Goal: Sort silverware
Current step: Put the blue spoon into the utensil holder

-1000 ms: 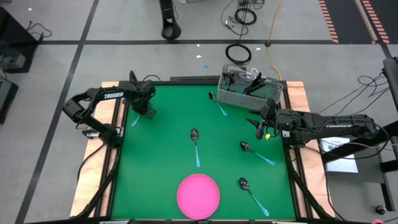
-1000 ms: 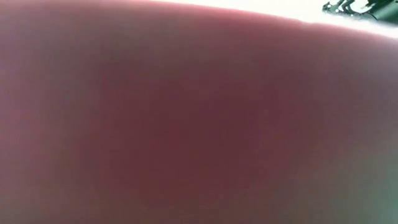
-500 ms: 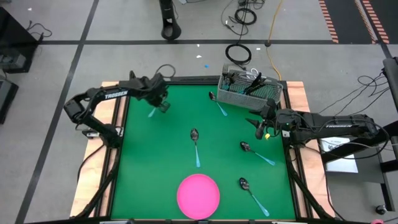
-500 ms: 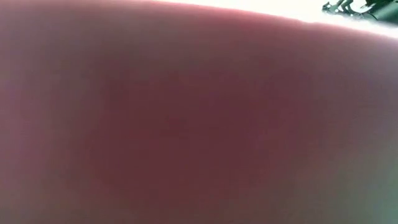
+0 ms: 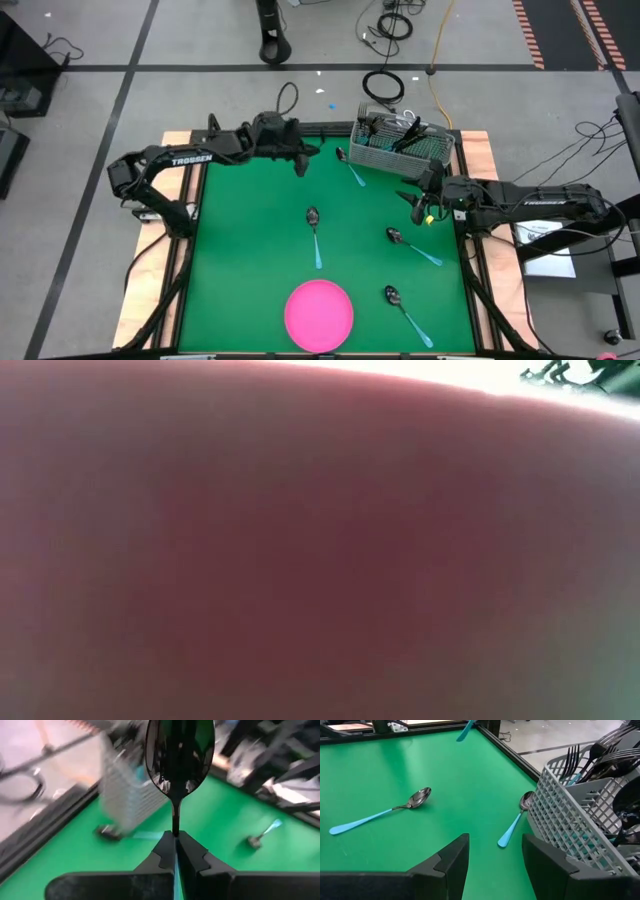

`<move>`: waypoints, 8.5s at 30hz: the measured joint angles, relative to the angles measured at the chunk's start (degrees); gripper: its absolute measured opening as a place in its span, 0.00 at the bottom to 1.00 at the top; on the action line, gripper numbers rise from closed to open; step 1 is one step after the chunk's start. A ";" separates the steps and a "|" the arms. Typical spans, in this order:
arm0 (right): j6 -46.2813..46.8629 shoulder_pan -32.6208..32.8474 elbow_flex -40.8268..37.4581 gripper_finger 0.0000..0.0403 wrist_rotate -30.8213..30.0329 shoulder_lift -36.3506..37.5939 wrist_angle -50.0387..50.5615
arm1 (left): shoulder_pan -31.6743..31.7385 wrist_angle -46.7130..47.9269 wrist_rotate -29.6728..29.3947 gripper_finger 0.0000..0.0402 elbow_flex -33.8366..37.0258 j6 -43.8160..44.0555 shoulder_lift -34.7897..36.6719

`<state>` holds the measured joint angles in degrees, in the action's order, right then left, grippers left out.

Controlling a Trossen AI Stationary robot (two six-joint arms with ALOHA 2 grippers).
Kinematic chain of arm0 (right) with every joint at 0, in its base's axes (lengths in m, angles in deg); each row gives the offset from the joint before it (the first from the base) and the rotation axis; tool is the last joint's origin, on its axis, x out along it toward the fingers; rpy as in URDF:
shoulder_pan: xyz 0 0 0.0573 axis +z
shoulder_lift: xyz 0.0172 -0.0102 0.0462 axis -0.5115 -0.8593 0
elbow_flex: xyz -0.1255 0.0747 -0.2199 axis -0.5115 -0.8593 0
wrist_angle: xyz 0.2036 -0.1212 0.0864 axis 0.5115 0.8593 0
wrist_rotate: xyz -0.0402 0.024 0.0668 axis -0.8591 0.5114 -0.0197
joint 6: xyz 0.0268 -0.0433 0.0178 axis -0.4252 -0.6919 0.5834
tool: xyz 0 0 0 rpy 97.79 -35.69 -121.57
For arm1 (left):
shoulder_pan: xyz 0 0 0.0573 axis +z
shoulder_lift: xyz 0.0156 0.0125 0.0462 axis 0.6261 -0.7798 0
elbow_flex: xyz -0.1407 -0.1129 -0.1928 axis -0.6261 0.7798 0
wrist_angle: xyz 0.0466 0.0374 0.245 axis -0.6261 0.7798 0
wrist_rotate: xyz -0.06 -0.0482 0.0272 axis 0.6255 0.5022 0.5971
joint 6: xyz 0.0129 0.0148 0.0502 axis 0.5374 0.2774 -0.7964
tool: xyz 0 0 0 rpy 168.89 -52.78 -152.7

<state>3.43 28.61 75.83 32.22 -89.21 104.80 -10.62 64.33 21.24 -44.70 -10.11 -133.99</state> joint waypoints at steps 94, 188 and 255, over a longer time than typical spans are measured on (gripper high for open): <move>8.13 0.00 4.04 0.42 5.71 2.10 13.77 | -11.02 -25.12 -7.58 0.22 -64.91 -22.51 -60.99; 47.52 27.78 2.52 0.02 11.94 -37.90 18.75 | -18.53 22.55 18.09 0.04 -48.84 -26.99 -42.01; 11.50 32.64 2.51 0.00 -26.13 -3.48 -2.54 | -20.28 -32.73 17.04 0.48 -37.74 -14.99 -41.83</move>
<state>14.93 61.25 78.35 6.09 -92.69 102.26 -30.90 31.60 38.28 -82.44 -25.10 -175.82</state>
